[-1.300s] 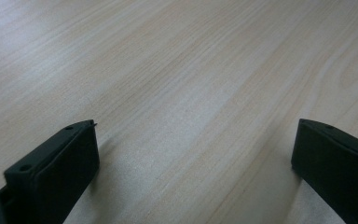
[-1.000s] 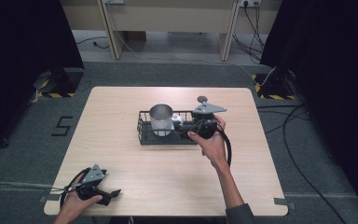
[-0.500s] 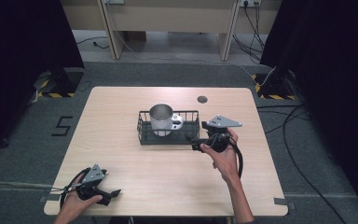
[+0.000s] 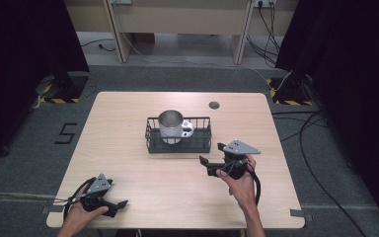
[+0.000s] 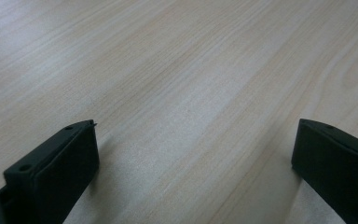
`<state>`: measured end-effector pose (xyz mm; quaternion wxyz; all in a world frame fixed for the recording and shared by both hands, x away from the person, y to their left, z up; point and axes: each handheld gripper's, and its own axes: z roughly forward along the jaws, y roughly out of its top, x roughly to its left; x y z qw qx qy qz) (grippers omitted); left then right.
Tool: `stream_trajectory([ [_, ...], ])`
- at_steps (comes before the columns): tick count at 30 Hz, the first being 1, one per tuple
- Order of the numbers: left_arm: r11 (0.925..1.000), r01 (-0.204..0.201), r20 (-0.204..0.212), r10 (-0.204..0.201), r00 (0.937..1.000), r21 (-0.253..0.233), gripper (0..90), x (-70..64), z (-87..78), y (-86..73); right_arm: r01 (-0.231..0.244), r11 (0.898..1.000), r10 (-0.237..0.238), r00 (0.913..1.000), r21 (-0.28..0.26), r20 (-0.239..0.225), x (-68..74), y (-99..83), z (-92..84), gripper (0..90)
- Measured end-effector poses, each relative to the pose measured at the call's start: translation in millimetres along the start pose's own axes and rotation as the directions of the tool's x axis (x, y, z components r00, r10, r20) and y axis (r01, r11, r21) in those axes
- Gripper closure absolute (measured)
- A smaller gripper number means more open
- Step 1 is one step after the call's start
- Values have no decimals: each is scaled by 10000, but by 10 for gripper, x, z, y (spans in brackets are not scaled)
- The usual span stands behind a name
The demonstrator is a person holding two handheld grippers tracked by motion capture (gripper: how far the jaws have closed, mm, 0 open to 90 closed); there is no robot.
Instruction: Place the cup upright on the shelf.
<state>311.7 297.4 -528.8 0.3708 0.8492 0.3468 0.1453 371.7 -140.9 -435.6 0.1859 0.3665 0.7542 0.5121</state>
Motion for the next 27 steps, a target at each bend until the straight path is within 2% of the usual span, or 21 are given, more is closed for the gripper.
stream_trajectory([
  [6, 10000, 1, 10, -1, 10000, -10, 0, 0, 1, 0, 22, 9999, -21, 10000, -105, 74, 56, -170, -32, 154],
  [8, 10000, 2, 9, -2, 10000, -7, 0, 0, 0, 0, -91, 10000, 91, 9999, 15, 79, 54, -252, -32, 154],
  [15, 10000, -2, 9, 2, 10000, -6, 0, 1, 0, 0, -38, 10000, 38, 10000, -23, -25, 99, -325, -13, 155],
  [24, 10000, -16, 29, 16, 10000, -7, 0, -1, 0, 0, -97, 9987, 92, 9999, 509, 112, 136, -504, 10, 155],
  [27, 10000, -15, 32, 15, 10000, -8, 0, -1, 0, -1, -109, 9985, 108, 9999, 530, 17, 151, -546, -7, 155],
])
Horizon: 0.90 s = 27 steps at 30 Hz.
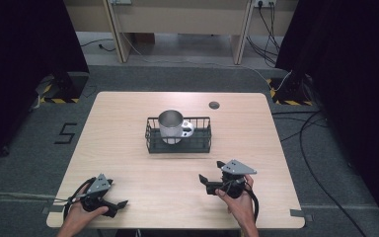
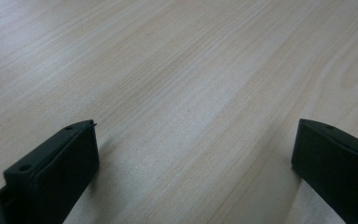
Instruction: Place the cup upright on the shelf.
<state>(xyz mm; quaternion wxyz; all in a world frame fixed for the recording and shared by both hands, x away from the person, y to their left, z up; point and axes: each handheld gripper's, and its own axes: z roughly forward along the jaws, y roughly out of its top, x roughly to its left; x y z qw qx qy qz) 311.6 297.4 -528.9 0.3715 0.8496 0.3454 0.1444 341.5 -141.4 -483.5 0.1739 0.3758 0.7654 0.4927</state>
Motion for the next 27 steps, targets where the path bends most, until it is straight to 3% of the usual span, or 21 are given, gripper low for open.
stream_trajectory([
  [7, 10000, -5, -2, 5, 10000, 1, 0, 0, 0, 0, 56, 9994, -54, 10000, 346, -48, 49, -96, -18, 155],
  [27, 10000, -4, -15, 4, 10000, 6, 0, 0, 0, 0, -88, 9975, 98, 9999, 704, -142, 172, -362, -127, 157],
])
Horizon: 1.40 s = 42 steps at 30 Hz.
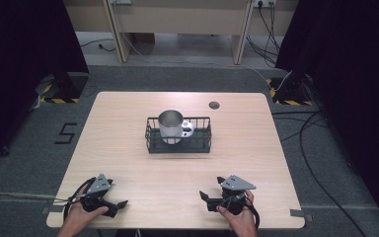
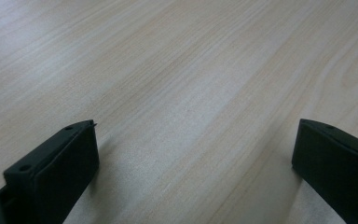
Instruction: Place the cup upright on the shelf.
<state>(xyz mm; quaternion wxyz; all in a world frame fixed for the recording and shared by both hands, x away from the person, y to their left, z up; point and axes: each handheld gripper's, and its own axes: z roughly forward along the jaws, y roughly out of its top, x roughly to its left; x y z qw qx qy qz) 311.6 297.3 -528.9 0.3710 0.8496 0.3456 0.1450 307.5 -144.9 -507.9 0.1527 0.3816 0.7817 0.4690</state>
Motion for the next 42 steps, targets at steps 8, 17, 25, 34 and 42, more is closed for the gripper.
stream_trajectory([
  [8, 10000, 4, 3, -4, 10000, -1, 0, 0, 0, 0, -40, 10000, 38, 9999, 76, 144, 25, -92, -65, 157],
  [17, 10000, 2, 4, -2, 10000, 1, 0, 0, 0, 0, -49, 9997, 37, 9989, 259, 458, 28, -175, -119, 157],
  [25, 10000, 2, 2, -2, 10000, -1, 0, 0, 0, 0, 181, 9965, -243, 9969, 817, 748, 96, -286, -90, 156],
  [34, 10000, -1, 1, 1, 10000, 1, 0, 0, 0, 0, 449, 9972, -534, 9877, 601, 1467, 137, -428, -93, 144],
  [42, 10000, 1, 0, -1, 10000, 0, 0, -1, 0, 0, 519, 9981, -458, 9858, -340, 1615, 158, -549, -85, 129],
])
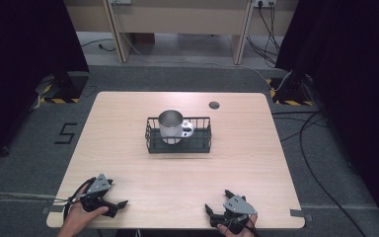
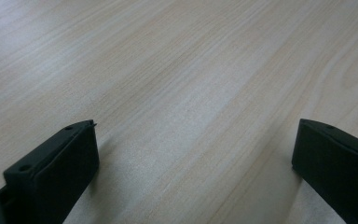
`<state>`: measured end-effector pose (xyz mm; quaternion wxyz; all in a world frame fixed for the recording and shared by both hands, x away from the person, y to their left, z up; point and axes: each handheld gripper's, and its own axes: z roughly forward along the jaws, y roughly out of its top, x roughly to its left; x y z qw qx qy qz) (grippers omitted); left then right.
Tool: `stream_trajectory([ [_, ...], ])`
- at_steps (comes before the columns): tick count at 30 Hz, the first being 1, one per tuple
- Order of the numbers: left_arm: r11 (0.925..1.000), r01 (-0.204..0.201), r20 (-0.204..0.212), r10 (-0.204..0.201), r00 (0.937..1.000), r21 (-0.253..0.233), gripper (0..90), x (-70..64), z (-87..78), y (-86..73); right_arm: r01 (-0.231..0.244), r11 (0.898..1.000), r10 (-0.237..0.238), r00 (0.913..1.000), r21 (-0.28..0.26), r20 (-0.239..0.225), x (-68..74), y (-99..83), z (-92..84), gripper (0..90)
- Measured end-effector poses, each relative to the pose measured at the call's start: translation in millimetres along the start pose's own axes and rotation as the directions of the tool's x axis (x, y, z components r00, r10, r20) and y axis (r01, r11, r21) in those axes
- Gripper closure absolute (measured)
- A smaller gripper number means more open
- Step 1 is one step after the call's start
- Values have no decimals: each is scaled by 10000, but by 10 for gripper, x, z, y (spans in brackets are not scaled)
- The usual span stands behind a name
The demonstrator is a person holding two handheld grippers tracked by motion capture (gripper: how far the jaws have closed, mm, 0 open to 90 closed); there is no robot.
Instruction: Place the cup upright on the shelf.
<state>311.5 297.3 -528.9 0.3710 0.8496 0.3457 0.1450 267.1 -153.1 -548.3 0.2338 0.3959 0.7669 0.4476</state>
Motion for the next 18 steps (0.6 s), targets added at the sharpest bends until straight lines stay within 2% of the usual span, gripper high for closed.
stream_trajectory([
  [10, 10000, 2, 0, -2, 10000, 0, 0, 0, 0, 0, -4, 9999, 5, 10000, -146, 21, 3, -18, 2, 125],
  [18, 10000, -1, 1, 1, 10000, 0, 0, 0, 0, 0, 34, 10000, -34, 10000, -50, -67, -6, -8, -3, 126],
])
